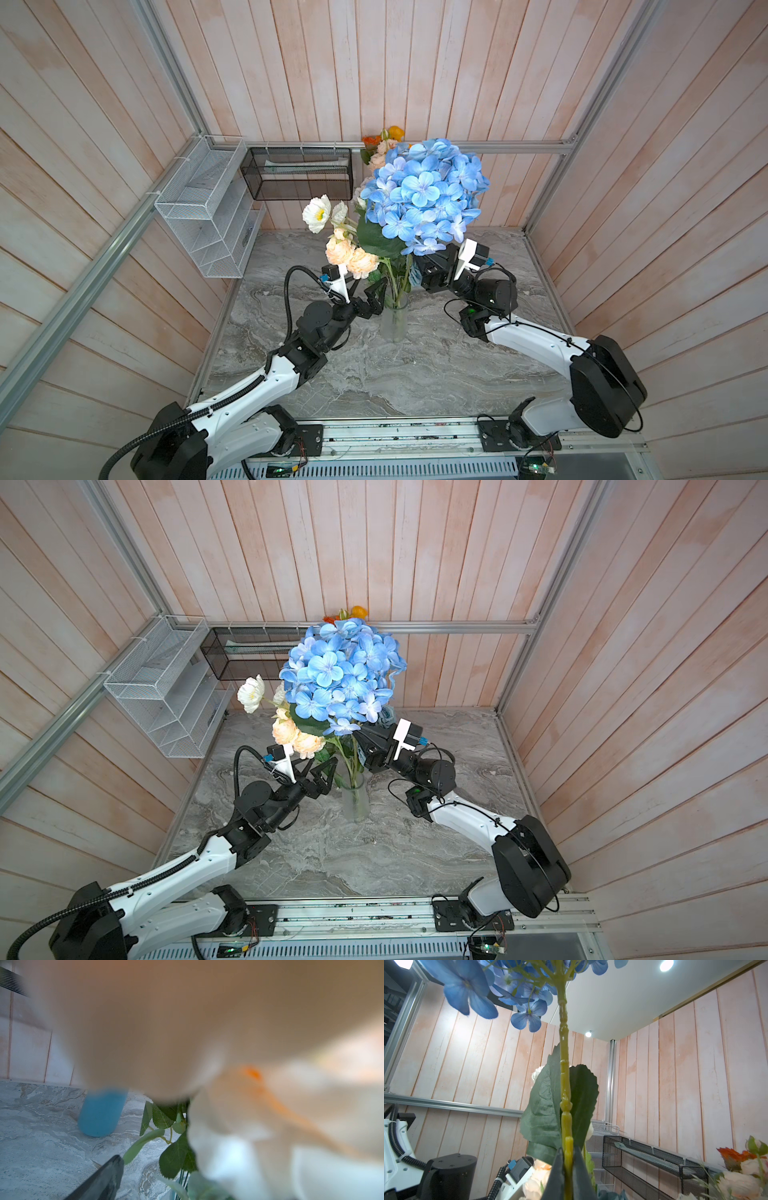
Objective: Arrange the flowers into the vase
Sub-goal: 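Lower the hydrangea stem into the glass vase held by the left gripper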
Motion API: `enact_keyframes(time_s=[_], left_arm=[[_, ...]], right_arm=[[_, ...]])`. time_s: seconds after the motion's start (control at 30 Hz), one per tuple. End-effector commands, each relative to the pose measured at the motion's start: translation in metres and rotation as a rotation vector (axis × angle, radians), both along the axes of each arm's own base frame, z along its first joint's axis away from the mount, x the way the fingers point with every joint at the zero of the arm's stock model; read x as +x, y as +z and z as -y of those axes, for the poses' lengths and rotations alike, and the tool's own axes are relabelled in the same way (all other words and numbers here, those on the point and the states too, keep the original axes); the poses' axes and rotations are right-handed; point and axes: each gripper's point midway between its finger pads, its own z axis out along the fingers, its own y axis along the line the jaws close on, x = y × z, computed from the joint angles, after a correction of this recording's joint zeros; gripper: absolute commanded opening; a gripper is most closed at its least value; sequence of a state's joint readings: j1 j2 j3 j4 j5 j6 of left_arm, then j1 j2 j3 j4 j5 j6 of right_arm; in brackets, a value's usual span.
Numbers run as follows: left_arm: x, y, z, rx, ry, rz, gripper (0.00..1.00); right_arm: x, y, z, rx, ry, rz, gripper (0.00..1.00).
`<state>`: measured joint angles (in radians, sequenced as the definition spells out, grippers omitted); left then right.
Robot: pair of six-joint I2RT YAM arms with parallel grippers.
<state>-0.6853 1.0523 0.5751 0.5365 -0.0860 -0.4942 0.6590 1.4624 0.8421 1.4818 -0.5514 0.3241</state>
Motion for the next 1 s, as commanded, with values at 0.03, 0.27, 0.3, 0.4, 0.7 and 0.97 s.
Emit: enact_keyframes(time_s=[0.03,0.27,0.3,0.4,0.7,0.97], left_arm=[[0.001,0.003,-0.004,-0.004,0.014,0.002,1.00],[0.000,0.003,-0.005,-0.006,0.013,0.000,1.00],[-0.001,0.003,-0.005,-0.006,0.013,0.000,1.00],[-0.001,0.002,-0.007,-0.010,0.018,0.000,1.00],[-0.003,0.001,-0.007,-0.015,0.017,-0.002,1.00],[-0.003,0.004,-0.007,-0.020,0.014,0.002,1.00]], right_arm=[[-0.002,-0.013,0.003,0.027,0.003,-0.022,0.00],[0.003,-0.055,-0.005,-0.029,-0.006,-0.101,0.00],[0.004,-0.061,-0.006,-0.036,-0.007,-0.117,0.00],[0.007,-0.075,-0.007,-0.055,-0.010,-0.158,0.00],[0.014,-0.120,-0.012,-0.130,-0.045,-0.261,0.00],[0.018,-0.154,-0.023,-0.217,-0.064,-0.306,0.00]])
